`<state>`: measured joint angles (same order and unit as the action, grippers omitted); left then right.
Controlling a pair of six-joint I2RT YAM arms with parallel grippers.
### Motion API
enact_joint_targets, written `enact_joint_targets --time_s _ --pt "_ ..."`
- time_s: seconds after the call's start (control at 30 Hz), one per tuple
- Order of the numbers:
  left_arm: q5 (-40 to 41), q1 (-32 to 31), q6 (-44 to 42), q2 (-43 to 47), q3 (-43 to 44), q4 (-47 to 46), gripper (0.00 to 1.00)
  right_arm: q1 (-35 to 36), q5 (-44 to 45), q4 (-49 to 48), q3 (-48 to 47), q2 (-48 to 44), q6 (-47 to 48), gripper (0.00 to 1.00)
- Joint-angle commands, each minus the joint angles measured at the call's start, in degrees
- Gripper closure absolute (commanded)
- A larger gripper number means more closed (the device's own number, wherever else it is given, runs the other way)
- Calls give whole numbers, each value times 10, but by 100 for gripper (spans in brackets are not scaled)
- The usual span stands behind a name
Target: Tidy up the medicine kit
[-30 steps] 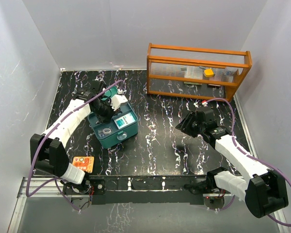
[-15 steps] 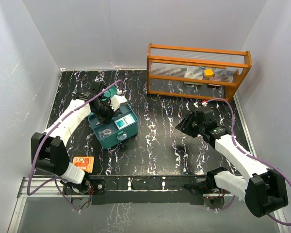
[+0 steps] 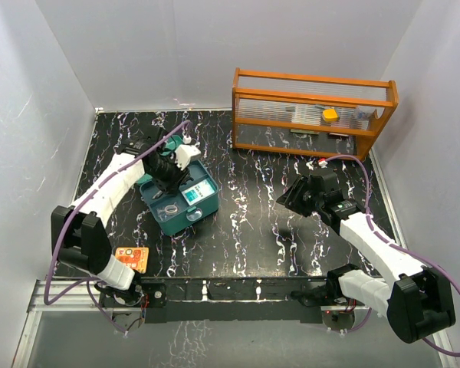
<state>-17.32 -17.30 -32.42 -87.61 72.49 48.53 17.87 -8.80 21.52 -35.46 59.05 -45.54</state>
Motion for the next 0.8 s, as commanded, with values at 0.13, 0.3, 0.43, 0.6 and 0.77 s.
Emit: enact_joint_targets --time_s 0.13,0.3,0.43,0.6,0.77 --pt "6 4 32 27 116 44 57 -2 -4 -39 -11 -4 -2 61" --pt "59 11 89 68 110 -42 41 -1 -9 -41 -12 0 -2 61" --pt "58 28 194 64 120 -88 32 0 -9 -43 -12 0 -2 61" --pt "57 61 283 36 103 -128 28 46 63 -40 -9 -33 0 59" --pt "-5 101 309 23 70 -151 11 83 67 -52 -9 -23 -3 58"
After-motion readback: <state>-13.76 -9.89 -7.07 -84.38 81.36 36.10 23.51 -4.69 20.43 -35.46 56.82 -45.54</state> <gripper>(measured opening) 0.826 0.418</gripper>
